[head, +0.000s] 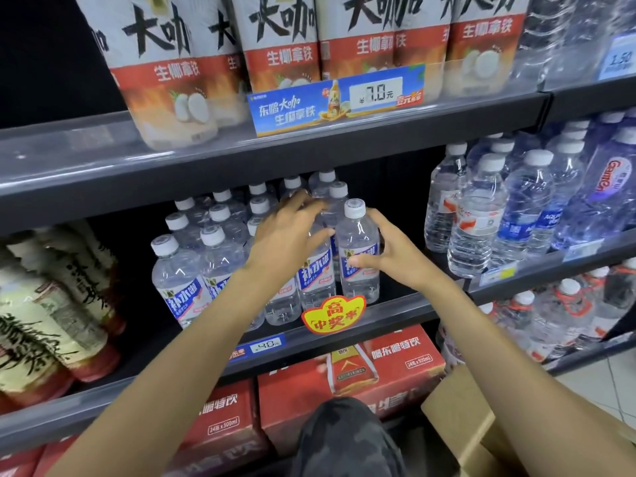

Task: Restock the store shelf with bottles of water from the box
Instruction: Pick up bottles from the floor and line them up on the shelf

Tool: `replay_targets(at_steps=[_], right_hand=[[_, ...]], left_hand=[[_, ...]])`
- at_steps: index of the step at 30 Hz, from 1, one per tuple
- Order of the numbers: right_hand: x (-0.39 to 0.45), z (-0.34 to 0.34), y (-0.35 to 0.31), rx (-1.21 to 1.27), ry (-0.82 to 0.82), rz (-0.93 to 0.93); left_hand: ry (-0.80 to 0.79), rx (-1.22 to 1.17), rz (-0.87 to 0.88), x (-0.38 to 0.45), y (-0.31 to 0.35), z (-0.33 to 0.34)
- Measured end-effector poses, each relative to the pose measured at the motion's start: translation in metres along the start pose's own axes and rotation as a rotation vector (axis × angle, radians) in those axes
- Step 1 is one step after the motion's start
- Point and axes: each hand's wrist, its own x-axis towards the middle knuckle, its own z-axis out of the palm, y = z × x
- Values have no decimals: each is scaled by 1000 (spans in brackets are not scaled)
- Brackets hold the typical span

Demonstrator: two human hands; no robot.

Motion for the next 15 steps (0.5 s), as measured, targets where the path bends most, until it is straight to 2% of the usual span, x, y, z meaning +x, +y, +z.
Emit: replay_targets(at_steps=[5,15], right_hand=[[6,1,6,-78,55,16],[4,10,3,-44,50,-4]], left_hand=[[-34,-6,7,1,0,-1],[-159,52,32,4,0,-6]])
